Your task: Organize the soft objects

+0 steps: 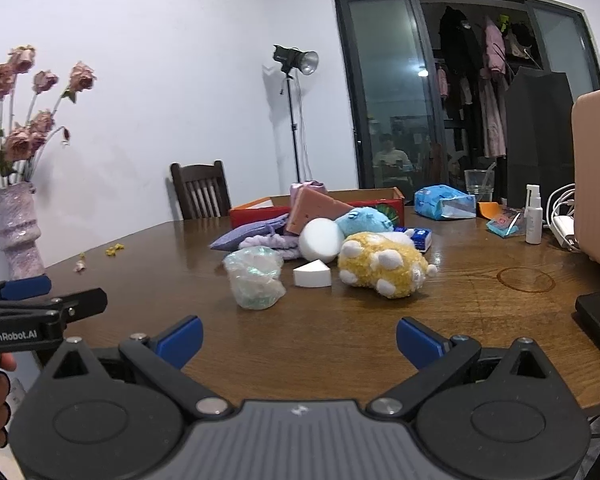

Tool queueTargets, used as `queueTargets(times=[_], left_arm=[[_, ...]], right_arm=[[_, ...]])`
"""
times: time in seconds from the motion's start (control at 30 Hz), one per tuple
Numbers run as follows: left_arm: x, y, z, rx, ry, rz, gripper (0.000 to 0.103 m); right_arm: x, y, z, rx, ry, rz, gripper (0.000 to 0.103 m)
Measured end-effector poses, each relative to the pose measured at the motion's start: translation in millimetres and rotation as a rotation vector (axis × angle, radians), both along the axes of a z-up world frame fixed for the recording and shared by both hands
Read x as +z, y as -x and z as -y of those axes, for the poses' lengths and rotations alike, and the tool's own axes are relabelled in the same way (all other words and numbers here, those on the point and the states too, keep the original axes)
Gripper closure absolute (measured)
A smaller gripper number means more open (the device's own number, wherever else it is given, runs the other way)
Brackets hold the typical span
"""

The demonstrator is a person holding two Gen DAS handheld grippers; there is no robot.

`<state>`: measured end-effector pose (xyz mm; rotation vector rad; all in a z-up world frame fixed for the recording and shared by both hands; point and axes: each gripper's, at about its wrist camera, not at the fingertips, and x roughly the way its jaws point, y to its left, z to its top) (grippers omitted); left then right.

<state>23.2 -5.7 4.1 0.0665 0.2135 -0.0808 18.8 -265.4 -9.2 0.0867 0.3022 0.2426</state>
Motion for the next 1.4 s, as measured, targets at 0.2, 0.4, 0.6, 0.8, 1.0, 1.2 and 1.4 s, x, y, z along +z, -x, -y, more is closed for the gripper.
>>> queueTargets(times=[0.2, 0.4, 0.6, 0.8, 1.0, 1.2, 1.4], left_arm=[[10.8, -41.3, 17.6, -0.062, -0.024, 0.008, 0.0], [9.5, -96.9, 33.5, -0.141, 0.055, -0.096, 0.011], [-3.6, -136.3, 51.5, -0.173, 0.096, -0.237, 0.026], [-10.5, -165.0, 43.2, -0.22, 0.179, -0.337, 0.082], [-2.9, -162.6, 16.8, -0.157, 0.181, -0.299, 0.085], [-5.0, -161.1, 1.9, -0.125, 0.176, -0.3, 0.085], [-3.0, -149.3, -1.6, -0.127, 0.173, -0.288, 0.086]], right_arm=[[6.3, -34.7, 1.9, -0.037, 0.027, 0.002, 0.002], [15.9, -81.6, 10.2, -0.012, -0.023, -0.032, 0.041], [16.8, -113.5, 12.2, 0.006, -0.053, -0.078, 0.056], [14.5, -152.5, -0.9, 0.058, -0.032, -0.169, 0.055], [12.9, -184.8, -37.5, 0.06, 0.102, -0.213, 0.048], [-1.0, -215.0, -65.1, 0.038, 0.225, -0.281, 0.052], [0.3, -210.3, -64.2, 0.066, 0.202, -0.292, 0.072]])
